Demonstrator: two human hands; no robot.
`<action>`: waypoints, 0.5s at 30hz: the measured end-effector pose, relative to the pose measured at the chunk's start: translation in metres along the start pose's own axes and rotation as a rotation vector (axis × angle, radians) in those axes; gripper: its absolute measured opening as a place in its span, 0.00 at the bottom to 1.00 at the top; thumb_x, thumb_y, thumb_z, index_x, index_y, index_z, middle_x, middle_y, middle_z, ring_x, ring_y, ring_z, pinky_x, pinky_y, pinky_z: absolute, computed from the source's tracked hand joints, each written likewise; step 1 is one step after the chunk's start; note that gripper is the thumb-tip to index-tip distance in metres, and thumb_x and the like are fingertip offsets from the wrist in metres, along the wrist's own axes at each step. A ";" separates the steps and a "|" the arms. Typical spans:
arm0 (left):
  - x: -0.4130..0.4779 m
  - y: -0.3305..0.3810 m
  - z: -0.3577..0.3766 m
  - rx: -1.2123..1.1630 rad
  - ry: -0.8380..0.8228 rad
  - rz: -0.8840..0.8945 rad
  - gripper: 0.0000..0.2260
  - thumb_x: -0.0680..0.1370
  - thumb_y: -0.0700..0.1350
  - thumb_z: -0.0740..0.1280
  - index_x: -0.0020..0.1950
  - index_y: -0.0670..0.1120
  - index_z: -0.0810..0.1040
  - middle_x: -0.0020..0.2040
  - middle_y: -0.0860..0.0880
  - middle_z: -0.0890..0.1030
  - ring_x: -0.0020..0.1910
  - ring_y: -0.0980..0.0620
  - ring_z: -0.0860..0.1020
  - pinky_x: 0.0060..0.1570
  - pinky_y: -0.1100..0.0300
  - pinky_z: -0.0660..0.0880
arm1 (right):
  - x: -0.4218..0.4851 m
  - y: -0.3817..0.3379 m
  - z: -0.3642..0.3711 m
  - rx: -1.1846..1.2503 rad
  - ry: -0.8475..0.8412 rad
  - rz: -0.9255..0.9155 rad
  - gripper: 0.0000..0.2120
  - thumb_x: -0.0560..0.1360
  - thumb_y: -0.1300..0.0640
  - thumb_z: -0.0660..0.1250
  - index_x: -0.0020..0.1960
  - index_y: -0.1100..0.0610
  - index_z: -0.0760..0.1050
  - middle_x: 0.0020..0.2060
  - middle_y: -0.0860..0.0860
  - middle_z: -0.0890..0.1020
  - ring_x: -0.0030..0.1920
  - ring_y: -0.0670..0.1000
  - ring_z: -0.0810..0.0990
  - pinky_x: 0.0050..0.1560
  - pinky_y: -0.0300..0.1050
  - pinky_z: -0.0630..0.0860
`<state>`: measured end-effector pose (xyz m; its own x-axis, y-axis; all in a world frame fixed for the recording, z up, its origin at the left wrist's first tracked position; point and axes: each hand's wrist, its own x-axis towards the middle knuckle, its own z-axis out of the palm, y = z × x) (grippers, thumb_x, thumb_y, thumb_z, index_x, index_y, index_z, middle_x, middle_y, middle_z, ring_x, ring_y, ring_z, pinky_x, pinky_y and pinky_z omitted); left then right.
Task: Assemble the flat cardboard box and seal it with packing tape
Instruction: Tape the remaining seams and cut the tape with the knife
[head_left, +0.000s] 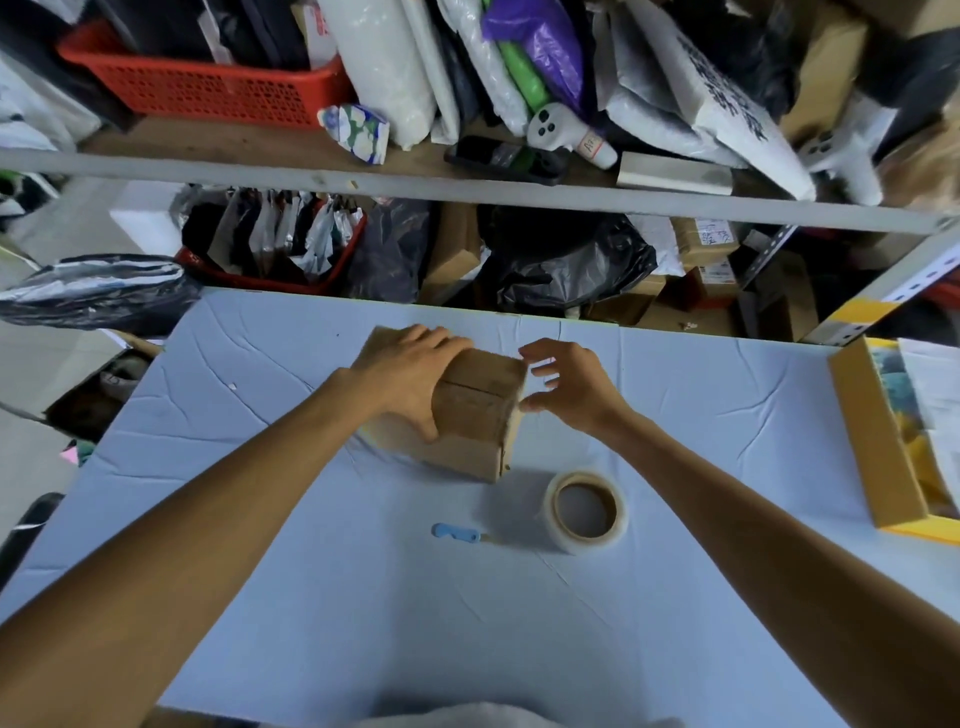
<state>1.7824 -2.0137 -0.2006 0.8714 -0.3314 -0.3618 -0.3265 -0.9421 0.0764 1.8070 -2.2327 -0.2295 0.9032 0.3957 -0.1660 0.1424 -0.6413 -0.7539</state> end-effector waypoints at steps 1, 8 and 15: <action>-0.002 0.000 0.000 -0.017 0.008 -0.051 0.50 0.61 0.59 0.77 0.75 0.49 0.53 0.69 0.46 0.62 0.67 0.44 0.61 0.61 0.51 0.65 | -0.003 0.003 -0.001 0.028 0.020 0.025 0.29 0.67 0.61 0.78 0.66 0.57 0.73 0.60 0.53 0.79 0.57 0.53 0.79 0.54 0.45 0.79; -0.008 0.013 0.006 -0.004 0.012 -0.177 0.47 0.62 0.66 0.74 0.72 0.50 0.55 0.65 0.46 0.63 0.64 0.44 0.64 0.55 0.47 0.69 | -0.016 0.013 0.007 0.093 -0.083 0.051 0.22 0.69 0.53 0.76 0.61 0.56 0.77 0.51 0.50 0.82 0.47 0.50 0.83 0.52 0.50 0.81; -0.012 0.018 0.006 -0.083 -0.042 -0.205 0.44 0.62 0.64 0.74 0.68 0.46 0.58 0.65 0.46 0.65 0.62 0.44 0.68 0.56 0.44 0.69 | -0.021 0.013 0.014 0.081 -0.074 -0.013 0.16 0.74 0.55 0.71 0.61 0.56 0.79 0.49 0.48 0.81 0.44 0.48 0.81 0.48 0.41 0.77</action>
<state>1.7633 -2.0267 -0.2006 0.9000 -0.1318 -0.4156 -0.1115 -0.9911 0.0729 1.7842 -2.2403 -0.2445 0.8685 0.4533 -0.2004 0.1178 -0.5816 -0.8049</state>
